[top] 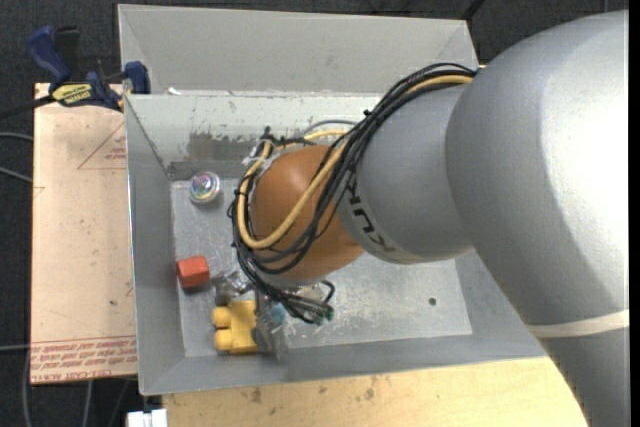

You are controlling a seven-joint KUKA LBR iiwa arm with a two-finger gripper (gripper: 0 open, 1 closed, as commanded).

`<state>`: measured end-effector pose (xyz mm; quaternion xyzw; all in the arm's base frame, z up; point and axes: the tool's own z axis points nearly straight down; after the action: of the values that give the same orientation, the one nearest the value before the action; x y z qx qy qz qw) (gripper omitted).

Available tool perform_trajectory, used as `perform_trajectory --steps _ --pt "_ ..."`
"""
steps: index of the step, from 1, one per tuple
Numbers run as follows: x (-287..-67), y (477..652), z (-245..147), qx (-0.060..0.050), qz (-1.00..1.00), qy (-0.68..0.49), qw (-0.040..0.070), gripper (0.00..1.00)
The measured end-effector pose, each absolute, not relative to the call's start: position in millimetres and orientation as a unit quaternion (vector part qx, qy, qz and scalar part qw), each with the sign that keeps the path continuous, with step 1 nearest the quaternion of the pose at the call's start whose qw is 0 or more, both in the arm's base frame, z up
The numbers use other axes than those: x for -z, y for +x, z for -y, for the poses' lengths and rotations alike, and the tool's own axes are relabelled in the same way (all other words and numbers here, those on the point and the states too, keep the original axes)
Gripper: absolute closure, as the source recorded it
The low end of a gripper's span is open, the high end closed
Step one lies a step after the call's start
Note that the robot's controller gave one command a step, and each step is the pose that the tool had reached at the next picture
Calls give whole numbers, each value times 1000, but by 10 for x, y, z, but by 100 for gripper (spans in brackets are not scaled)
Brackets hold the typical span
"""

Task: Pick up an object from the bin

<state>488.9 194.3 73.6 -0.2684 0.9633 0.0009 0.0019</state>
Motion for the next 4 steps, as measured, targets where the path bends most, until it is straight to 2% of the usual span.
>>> perform_trajectory --steps 1,2,3,4 --pt "-2267 5161 -1924 -1 -968 -249 6 100" --pt "-1376 5655 -1674 0 -971 -238 -2 100" --pt "-1421 5656 -1697 -1 -971 -239 1 0" --pt "-1359 6315 -1366 0 -989 -149 3 0"
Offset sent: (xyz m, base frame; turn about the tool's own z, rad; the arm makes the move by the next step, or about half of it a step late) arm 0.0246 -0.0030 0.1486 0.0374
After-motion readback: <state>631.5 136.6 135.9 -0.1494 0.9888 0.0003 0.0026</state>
